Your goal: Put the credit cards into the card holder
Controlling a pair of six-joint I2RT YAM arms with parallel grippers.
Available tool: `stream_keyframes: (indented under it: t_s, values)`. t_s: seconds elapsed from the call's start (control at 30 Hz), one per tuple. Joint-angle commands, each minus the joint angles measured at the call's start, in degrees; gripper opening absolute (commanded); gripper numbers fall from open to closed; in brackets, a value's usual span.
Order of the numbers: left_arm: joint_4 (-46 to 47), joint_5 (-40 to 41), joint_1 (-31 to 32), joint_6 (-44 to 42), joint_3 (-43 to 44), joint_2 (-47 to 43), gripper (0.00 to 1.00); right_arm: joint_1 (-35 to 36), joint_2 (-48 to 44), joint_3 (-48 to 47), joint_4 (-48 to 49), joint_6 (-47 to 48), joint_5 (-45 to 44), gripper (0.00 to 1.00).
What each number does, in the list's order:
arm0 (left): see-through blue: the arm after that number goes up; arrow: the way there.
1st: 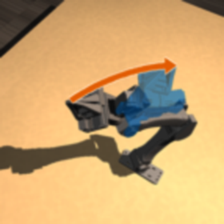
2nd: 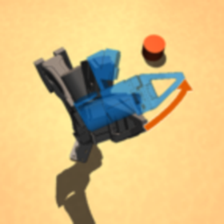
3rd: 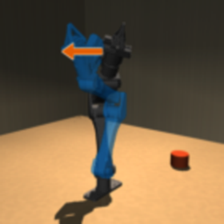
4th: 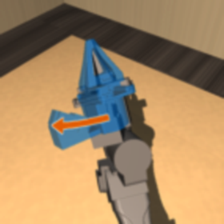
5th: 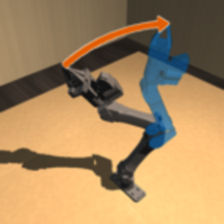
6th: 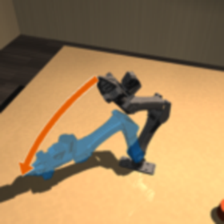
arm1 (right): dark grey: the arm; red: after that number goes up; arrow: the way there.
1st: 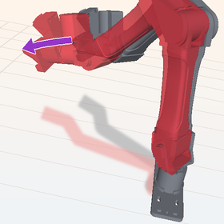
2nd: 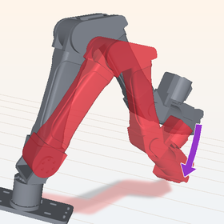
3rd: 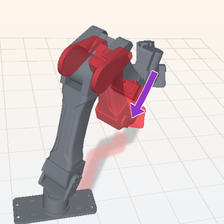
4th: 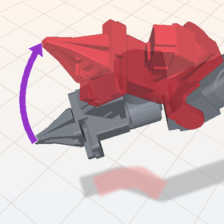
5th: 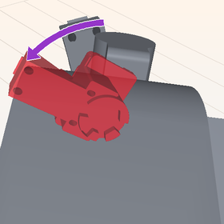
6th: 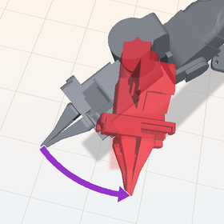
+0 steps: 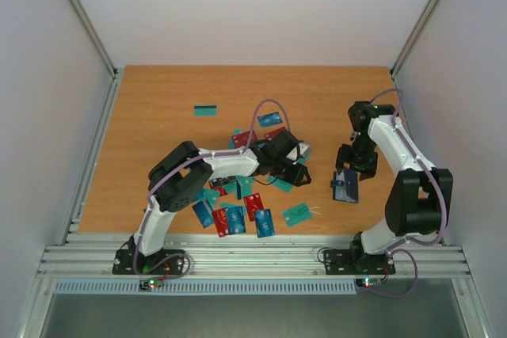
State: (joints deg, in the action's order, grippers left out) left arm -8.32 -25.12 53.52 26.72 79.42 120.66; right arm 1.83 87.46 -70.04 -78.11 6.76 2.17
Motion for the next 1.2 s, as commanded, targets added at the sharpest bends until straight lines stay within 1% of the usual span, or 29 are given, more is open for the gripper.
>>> stream_keyframes:
  t_s: [0.0, 0.13, 0.23, 0.4, 0.47, 0.63, 0.67, 0.73, 0.77, 0.83, 0.9, 1.0, 1.03, 1.1, 1.17]
  values:
    - [1.5, 0.7, 0.3, -0.9, -0.9, -2.8, 0.38, 0.3, 5.6, -0.8, 0.4, 1.9, -0.7, 0.67]
    - [1.3, 0.8, 0.3, -1.2, -2.0, -4.4, 0.37, 0.3, 11.1, -1.8, 2.3, 3.7, -0.9, 0.66]
    - [0.9, 0.9, 0.3, -1.8, -2.8, -5.6, 0.38, 0.3, 14.0, -2.1, 3.0, 4.7, -1.7, 0.63]
    - [-3.1, 2.7, -0.4, -3.7, -3.7, -9.1, 0.38, 0.4, 15.9, -1.6, 3.5, 5.4, -3.9, 0.57]
    - [-5.1, 4.0, -1.1, -4.4, -4.8, -12.8, 0.38, 0.8, 16.1, -1.2, 3.8, 6.2, -4.2, 0.55]
    - [-6.1, 5.9, -2.7, -5.8, -10.8, -22.0, 0.38, 1.3, 17.2, -0.3, 4.2, 8.4, -6.8, 0.42]
    - [-6.1, 6.1, -3.0, -5.8, -12.0, -23.3, 0.37, 1.3, 17.5, -0.2, 4.4, 8.7, -7.7, 0.35]
    - [-5.6, 6.2, -3.5, -5.6, -14.4, -25.6, 0.36, 1.3, 18.0, -0.3, 4.5, 8.7, -8.1, 0.29]
    - [-5.3, 6.1, -3.6, -5.4, -15.6, -26.6, 0.36, 1.3, 18.2, -0.5, 4.5, 8.7, -7.9, 0.24]
    - [-4.8, 5.9, -3.8, -5.1, -17.2, -28.0, 0.36, 1.5, 18.5, -1.5, 3.9, 8.8, -6.7, 0.11]
    - [-5.1, 4.4, -4.0, -5.1, -18.1, -29.4, 0.36, 2.3, 18.1, -2.9, 2.8, 9.0, -4.2, 0.02]
    - [-5.1, 3.4, -4.4, -6.1, -19.5, -32.5, 0.37, 3.5, 16.3, -4.6, 0.9, 9.0, 0.9, 0.01]
    - [-4.7, 3.0, -4.7, -6.3, -20.3, -34.3, 0.38, 3.8, 15.3, -5.0, -0.1, 8.9, 2.5, 0.01]
    - [-4.2, 2.3, -5.6, -6.9, -21.7, -36.7, 0.42, 4.0, 13.0, -5.4, -1.2, 8.5, 6.0, 0.01]
    - [-3.9, 0.7, -7.0, -7.2, -23.0, -38.9, 0.5, 4.3, 10.2, -5.8, -2.0, 8.3, 8.9, 0.01]
